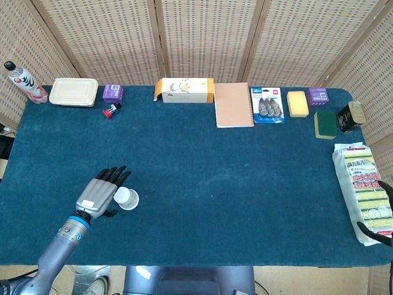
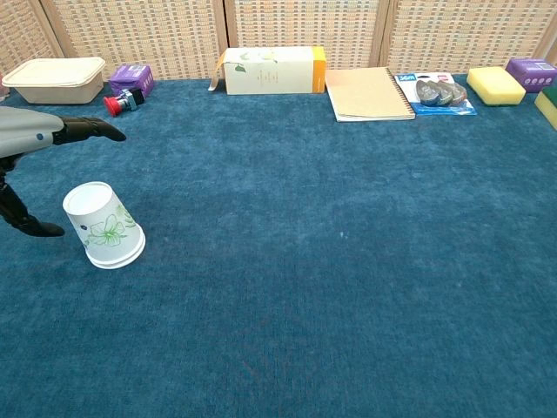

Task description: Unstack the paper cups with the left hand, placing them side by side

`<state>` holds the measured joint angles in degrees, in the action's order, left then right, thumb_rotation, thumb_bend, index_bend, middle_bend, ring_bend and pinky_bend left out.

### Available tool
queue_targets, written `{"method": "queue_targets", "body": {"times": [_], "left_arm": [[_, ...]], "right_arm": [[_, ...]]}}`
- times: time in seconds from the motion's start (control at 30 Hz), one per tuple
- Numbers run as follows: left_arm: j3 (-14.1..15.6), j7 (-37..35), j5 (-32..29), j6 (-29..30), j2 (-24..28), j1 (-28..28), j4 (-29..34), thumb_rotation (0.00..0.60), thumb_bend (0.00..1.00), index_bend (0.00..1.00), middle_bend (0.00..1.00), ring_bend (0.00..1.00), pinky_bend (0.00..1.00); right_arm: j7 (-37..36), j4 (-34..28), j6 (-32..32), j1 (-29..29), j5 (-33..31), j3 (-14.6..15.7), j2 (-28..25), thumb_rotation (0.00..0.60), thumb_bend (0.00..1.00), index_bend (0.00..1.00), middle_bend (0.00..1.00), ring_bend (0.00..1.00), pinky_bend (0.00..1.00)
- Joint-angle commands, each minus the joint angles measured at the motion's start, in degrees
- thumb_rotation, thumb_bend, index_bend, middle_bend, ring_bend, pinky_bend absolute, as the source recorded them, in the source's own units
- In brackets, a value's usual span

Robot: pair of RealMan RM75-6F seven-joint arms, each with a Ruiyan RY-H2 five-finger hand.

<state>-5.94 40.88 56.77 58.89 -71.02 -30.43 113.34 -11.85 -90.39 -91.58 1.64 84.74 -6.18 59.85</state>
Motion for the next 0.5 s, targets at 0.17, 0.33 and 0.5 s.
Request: {"method": "queue_targets", "body": {"times": [0.17,0.33,0.5], "left_arm": [[0.7,1.4,-2.2,1.4,-1.3,-1.9,-0.1,0.6,0.17,0.21,0.0,0.0,0.08],[1.1,1.9,-3.9,2.4,-1.8,-3.0,-0.2,0.6,0.17,0.23,0.0,0.0,0.08],[1.4,2.2,-5.4,2.9,-2.2,-4.1,-0.6,0.6,0.18,0.27,0.0,0.0,0.08]], "right_arm": [[-0.4,0.0,0.1,0.0,-0.2,-0.1,-0.1,0.6,0.16,0.13,0.02,0.0,0.0],[-0.5,-0.2,0.2,0.0,-0.1,0.0,-0.2,0.6,0.16,0.13,0.02,0.0,0.0],[-0.6,-0.1,0.2,0.0,-0.1,0.0,-0.2,0.6,0.16,0.13,0.02,0.0,0.0]]}}
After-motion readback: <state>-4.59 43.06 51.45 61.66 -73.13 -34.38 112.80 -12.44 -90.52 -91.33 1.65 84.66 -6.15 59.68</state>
